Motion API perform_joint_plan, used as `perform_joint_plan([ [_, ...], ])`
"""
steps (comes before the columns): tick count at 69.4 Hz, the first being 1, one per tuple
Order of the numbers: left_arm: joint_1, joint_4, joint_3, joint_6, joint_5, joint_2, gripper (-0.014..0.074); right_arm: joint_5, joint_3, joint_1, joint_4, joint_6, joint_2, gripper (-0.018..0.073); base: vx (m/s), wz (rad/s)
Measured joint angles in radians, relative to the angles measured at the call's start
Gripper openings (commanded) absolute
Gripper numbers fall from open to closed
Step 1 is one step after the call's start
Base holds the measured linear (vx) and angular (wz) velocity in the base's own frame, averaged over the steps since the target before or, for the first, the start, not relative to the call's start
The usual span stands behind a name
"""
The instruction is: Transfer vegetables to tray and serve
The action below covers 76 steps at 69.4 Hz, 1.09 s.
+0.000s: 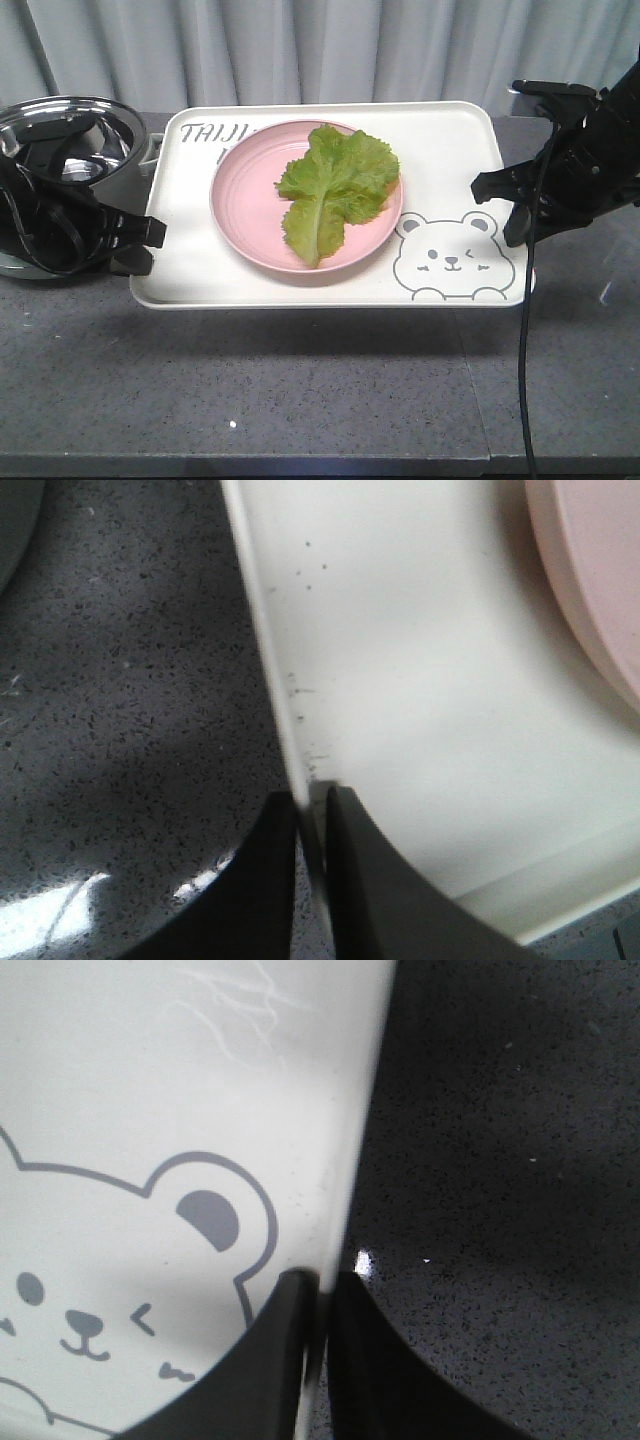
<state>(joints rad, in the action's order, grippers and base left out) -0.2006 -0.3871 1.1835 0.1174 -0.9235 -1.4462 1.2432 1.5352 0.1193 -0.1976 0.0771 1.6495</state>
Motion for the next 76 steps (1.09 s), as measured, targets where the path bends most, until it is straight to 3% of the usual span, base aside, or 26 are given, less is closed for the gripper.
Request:
perform_joint_plan([
  [76,0.0,0.0,0.0,0.0,-0.001,0.0,-0.0006,0.005,0.0,0.0,0.0,0.0,0.0,-0.0006,0.0,0.0],
])
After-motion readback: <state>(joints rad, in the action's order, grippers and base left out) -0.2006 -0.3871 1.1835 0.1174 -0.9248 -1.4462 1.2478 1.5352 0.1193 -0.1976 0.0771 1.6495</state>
